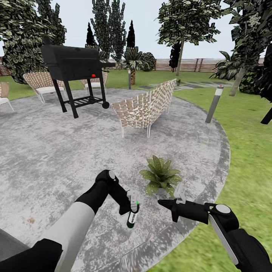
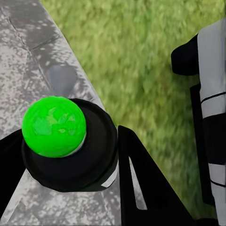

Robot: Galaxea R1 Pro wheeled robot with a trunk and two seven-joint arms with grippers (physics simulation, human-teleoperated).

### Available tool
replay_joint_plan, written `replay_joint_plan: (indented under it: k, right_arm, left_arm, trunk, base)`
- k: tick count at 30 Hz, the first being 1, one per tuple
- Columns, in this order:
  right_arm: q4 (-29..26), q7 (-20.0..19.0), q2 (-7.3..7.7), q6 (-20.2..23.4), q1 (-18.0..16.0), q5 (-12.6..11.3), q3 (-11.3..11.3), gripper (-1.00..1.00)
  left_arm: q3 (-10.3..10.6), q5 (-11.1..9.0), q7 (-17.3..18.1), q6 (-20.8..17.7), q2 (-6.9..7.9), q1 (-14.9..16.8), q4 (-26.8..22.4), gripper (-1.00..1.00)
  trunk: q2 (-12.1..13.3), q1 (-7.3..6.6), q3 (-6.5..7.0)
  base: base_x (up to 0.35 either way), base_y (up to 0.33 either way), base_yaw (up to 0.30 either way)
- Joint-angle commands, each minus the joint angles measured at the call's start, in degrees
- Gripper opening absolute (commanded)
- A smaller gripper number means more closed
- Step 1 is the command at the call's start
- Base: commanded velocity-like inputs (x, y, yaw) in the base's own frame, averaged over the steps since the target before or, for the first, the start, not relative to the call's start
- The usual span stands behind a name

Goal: Pick up the pesticide atomizer in the garden and spray insectifuge to fully cover both potted plants in the garden.

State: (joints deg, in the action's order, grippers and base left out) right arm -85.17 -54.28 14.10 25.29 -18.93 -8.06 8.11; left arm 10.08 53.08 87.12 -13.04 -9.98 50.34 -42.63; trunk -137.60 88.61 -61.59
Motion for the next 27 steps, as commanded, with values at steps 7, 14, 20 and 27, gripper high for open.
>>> replay_joint_plan:
  k: [7, 14, 20, 27]
  right_arm:
    - [0.00, 0.05, 0.05, 0.46, -0.04, -0.47, 0.02, -1.00]
    - [0.00, 0.05, 0.05, 0.46, -0.03, -0.47, 0.00, -1.00]
    - [0.00, 0.05, 0.05, 0.46, -0.04, -0.47, 0.02, -1.00]
    - [0.00, 0.05, 0.05, 0.46, -0.04, -0.55, 0.00, -1.00]
  left_arm:
    - [0.09, -0.61, 0.33, -0.58, -0.02, 0.02, -0.17, -1.00]
    - [2.94, -2.94, 0.17, -0.75, -0.02, 0.02, -0.24, -1.00]
    - [6.81, -5.67, -0.51, -1.09, -0.02, 0.02, -0.63, -1.00]
    - [7.06, -5.88, -0.80, -1.19, -0.02, 0.02, -0.81, -1.00]
  trunk:
    - [-0.02, -0.01, -0.05]
    - [-0.02, -0.01, -0.05]
    - [-0.02, -0.01, -0.05]
    - [-0.02, -0.01, -0.05]
  base:
    - [0.000, 0.000, 0.000]
    - [0.000, 0.000, 0.000]
    - [0.000, 0.000, 0.000]
    - [0.000, 0.000, 0.000]
